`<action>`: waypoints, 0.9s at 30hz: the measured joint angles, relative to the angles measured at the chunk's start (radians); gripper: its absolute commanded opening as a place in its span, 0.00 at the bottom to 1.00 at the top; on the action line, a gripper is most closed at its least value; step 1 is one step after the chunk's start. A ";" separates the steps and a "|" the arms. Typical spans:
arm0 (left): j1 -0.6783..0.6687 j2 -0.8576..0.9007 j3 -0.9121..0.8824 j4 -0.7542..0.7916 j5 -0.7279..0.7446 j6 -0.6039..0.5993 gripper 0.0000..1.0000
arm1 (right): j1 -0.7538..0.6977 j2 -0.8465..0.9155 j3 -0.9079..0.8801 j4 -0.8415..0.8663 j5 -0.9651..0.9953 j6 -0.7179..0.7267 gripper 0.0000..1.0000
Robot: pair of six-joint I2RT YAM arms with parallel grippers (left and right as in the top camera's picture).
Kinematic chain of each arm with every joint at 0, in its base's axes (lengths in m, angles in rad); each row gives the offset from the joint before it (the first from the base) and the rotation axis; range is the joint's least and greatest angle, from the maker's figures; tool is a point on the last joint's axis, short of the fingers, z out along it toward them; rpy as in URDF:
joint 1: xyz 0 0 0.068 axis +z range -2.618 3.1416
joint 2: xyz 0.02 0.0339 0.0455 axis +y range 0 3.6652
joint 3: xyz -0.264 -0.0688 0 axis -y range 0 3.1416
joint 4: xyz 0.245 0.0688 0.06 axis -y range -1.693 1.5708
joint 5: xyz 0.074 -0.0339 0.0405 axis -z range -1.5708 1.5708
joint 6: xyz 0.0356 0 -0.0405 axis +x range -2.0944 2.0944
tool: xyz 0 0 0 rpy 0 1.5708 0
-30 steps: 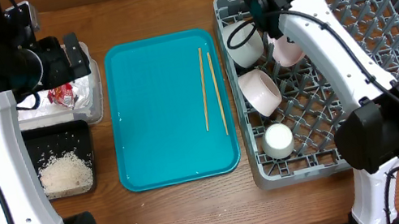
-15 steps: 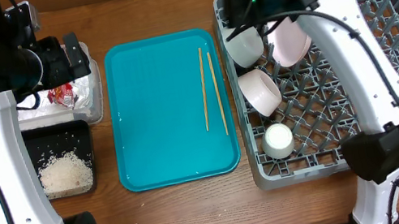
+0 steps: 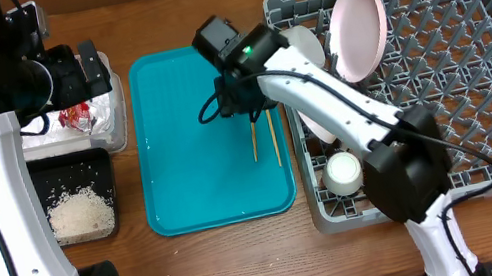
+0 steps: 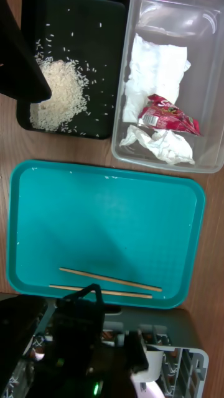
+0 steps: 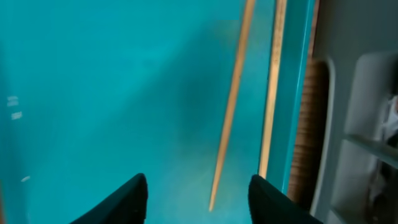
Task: Sort waste into correct bins and load items into the dishwasher
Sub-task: 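Reach the right gripper down to the wooden chopsticks and grasp them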
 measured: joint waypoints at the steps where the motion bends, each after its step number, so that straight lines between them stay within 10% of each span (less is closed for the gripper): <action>1: 0.000 0.000 0.000 0.000 0.000 0.000 1.00 | 0.000 0.008 -0.004 0.002 0.002 0.002 0.49; 14: 0.000 0.000 0.000 0.000 0.000 0.000 1.00 | -0.007 0.164 -0.012 0.032 0.016 0.037 0.37; 23: 0.000 0.000 0.000 0.000 0.000 0.000 1.00 | -0.007 0.191 -0.012 0.040 0.002 0.041 0.04; 27: 0.000 0.000 0.000 0.000 0.000 0.000 1.00 | -0.007 0.191 -0.010 0.035 -0.018 0.041 0.04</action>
